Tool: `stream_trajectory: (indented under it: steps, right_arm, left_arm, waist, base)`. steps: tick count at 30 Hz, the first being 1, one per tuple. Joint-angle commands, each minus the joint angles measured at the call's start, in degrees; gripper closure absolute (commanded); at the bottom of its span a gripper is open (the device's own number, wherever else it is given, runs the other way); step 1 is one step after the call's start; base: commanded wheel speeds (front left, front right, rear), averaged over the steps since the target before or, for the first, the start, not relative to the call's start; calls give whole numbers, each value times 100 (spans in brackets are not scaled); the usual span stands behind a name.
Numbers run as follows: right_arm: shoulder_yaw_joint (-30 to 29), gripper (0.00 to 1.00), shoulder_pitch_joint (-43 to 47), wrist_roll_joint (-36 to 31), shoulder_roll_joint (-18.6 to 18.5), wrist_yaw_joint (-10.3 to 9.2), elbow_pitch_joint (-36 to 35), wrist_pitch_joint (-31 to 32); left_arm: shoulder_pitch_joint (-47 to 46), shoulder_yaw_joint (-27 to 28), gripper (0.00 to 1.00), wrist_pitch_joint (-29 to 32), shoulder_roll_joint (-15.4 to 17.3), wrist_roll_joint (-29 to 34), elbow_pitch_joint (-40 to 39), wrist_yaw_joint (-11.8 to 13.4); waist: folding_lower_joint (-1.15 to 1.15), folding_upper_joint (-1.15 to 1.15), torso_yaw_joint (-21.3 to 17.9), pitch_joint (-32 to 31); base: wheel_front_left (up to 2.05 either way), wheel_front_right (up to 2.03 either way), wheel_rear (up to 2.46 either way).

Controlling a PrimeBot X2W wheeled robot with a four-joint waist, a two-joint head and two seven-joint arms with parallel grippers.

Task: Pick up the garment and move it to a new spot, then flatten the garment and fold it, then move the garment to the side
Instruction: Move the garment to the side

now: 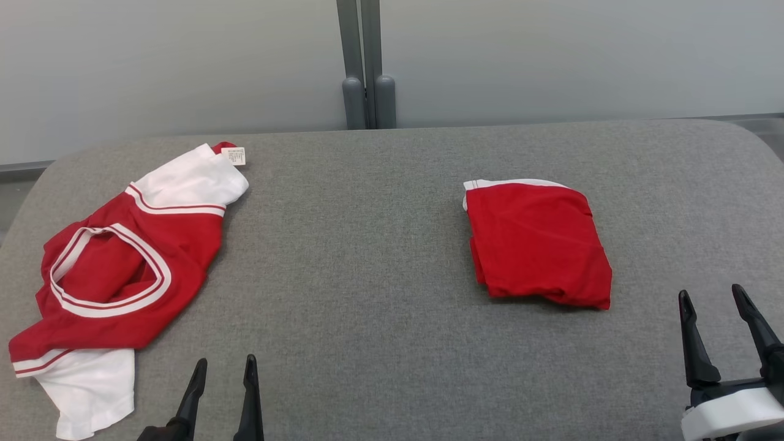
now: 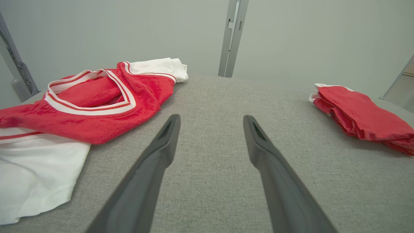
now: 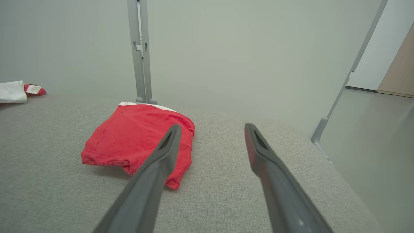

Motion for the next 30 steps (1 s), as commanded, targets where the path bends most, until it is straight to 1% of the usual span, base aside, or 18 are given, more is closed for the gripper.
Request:
stream_trajectory:
  steps: [1, 6, 9, 11, 12, 13, 15, 16, 18, 20, 22, 25, 30]
  right_arm:
    - [22, 0, -61, -34, 16, -4, -35, -16]
    - [63, 0, -113, -10, 3, -4, -98, -17]
    - [9, 0, -358, 188, 33, -4, -142, -16]
    - [50, 0, -503, 440, 24, -4, 187, -15]
    - [175, 0, -663, 569, -59, -4, 415, 28]
    - [201, 0, -900, 746, -115, -4, 599, 202]
    - [334, 0, -1407, 1228, -237, -1, 952, 765]
    - [205, 0, -1674, 1428, -338, -7, 1188, 1134]
    - [203, 0, -2047, 1762, -436, -5, 1555, 1808]
    - [62, 0, -2469, 2012, -520, -3, 1915, 2329]
    - [82, 0, -2760, 2121, -628, -1, 2266, 2786]
    - [188, 0, -3013, 2365, -690, -1, 2640, 3204]
    - [299, 0, -3160, 2648, -833, -2, 3138, 3357]
  left_arm:
    - [76, 40, 0, -1, 9, 26, -6, 9]
    - [51, 38, 0, -1, 9, -26, -14, 23]
    - [-16, 12, 0, -1, 9, -32, -32, 32]
    - [-97, -8, 0, -1, 9, -40, -57, 23]
    - [-141, -27, 0, -1, 9, -38, -75, 16]
    - [-205, -48, 0, -1, 9, -42, -92, 17]
    - [-321, -110, 0, -1, 9, -50, -83, 7]
    - [-394, -169, 0, -1, 9, -56, -79, 3]
    - [-537, -299, 0, -1, 8, -93, -61, 4]
    - [-632, -415, 0, -1, 10, -142, -34, 36]
    - [-693, -505, 0, -1, 12, -190, 2, 88]
    - [-762, -602, 0, -1, 10, -286, 20, 158]
    - [-816, -715, 0, -1, 10, -334, 26, 235]
  waist:
    - [0, 0, 19, -2]
    - [0, 0, 103, 13]
    - [0, 0, 173, 56]
    - [0, 0, 225, 152]
    - [0, 0, 263, 229]
    - [0, 0, 294, 319]
    - [0, 0, 404, 491]
    - [0, 0, 478, 618]
    - [0, 0, 624, 811]
    - [0, 0, 769, 966]
    - [0, 0, 907, 1077]
    - [0, 0, 1079, 1206]
    - [0, 0, 1269, 1287]
  base:
    - [0, 0, 0]
    - [0, 0, 0]
    - [0, 0, 0]
    - [0, 0, 0]
    - [0, 0, 0]
    - [0, 0, 0]
    - [0, 0, 0]
    - [0, 0, 0]
    - [0, 0, 0]
    - [0, 0, 0]
    - [0, 0, 0]
    - [0, 0, 0]
    - [0, 0, 0]
